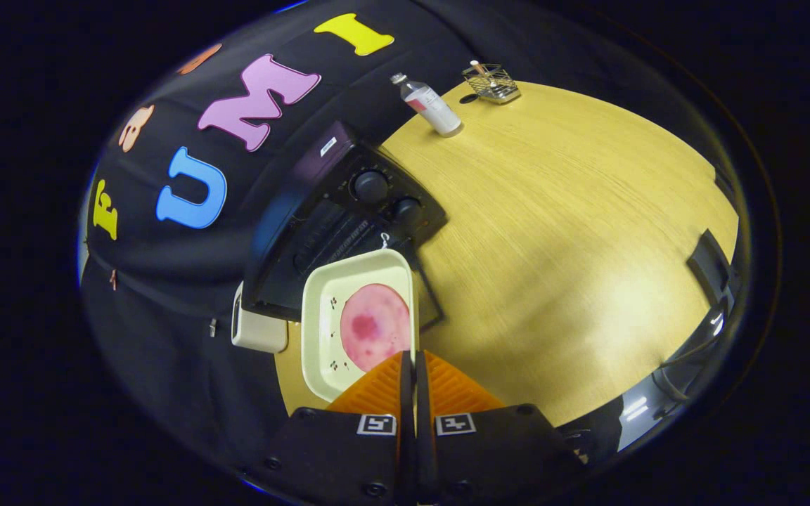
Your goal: Open the toaster oven, put the food inside, and close the toaster oven door.
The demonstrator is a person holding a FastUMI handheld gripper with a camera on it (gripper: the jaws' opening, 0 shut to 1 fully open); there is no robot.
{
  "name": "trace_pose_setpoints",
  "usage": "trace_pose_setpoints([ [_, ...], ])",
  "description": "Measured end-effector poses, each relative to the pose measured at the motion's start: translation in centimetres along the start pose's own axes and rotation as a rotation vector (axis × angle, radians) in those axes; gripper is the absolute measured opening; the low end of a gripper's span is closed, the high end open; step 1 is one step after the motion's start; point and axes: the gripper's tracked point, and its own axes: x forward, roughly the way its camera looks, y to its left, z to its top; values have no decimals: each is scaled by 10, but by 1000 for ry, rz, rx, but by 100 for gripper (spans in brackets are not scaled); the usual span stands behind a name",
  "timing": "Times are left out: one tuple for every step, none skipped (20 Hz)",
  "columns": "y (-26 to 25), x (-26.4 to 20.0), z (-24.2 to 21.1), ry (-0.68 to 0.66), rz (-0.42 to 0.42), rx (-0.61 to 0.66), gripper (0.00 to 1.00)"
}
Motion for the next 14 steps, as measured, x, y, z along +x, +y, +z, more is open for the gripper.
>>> trace_pose_setpoints([
  [8, 10, 2, -12, 0, 9, 6],
  [14, 18, 3, -15, -4, 22, 6],
  [23, 30, 3, -24, -2, 34, 6],
  [30, 40, 5, -32, -2, 40, 6],
  [38, 48, 6, -39, 2, 48, 6],
  [44, 57, 8, -49, 3, 53, 6],
  [48, 66, 10, -59, 0, 55, 6],
  [51, 76, 13, -70, -7, 57, 6],
  [55, 84, 14, -73, -17, 63, 6],
  [59, 93, 17, -89, -22, 69, 6],
  [62, 102, 21, -104, -26, 75, 6],
  [67, 111, 25, -126, -26, 87, 6],
  [72, 119, 29, -150, -19, 100, 6],
  [78, 127, 33, -167, -13, 113, 6],
])
